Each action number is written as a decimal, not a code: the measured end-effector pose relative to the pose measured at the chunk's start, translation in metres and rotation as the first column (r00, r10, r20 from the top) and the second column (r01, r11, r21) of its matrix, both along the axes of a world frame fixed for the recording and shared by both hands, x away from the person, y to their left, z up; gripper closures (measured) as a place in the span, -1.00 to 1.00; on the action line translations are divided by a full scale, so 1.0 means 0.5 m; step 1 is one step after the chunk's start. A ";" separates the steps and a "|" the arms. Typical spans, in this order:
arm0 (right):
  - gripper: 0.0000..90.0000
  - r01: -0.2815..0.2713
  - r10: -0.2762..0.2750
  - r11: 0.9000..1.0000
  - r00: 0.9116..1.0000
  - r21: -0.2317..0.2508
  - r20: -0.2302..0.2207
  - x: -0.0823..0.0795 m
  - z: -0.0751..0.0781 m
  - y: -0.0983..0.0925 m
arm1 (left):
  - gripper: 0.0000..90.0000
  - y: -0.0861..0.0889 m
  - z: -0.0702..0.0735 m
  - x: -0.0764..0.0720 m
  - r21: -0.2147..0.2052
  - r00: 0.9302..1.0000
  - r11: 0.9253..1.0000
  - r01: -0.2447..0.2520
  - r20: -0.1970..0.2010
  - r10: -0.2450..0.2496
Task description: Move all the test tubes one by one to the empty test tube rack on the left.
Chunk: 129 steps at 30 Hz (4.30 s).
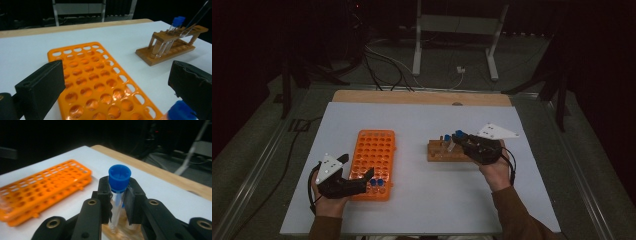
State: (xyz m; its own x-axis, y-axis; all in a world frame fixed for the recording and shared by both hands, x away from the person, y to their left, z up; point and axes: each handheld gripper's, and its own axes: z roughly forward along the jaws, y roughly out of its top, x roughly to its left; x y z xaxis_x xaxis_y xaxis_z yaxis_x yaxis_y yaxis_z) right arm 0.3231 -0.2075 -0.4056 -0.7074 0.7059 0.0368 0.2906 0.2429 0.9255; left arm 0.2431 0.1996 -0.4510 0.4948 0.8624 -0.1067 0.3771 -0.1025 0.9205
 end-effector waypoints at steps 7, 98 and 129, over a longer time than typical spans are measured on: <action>0.70 -0.063 0.063 0.998 0.998 -0.001 -0.032 -0.002 -0.001 0.050 | -0.90 -0.038 0.030 -0.001 0.021 0.998 0.998 0.062 0.028 -0.062; -0.95 0.011 -0.009 1.000 0.998 0.022 -0.063 -0.022 -0.038 -0.058 | 0.74 0.019 0.008 -0.002 0.007 0.987 0.987 0.160 -0.023 -0.160; -0.95 0.056 -0.053 0.998 0.995 0.039 -0.089 -0.035 -0.063 -0.105 | 0.74 0.035 -0.041 -0.056 0.018 0.976 0.981 0.194 -0.104 -0.191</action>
State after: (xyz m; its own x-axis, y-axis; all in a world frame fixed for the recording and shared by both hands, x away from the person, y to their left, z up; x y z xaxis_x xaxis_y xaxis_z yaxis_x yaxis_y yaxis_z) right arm 0.3058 -0.2598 -0.4368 -0.6608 0.7398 0.1270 0.3829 0.1867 0.9047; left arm 0.2149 0.2170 -0.4713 0.6396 0.7555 -0.1418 0.4386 -0.2072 0.8745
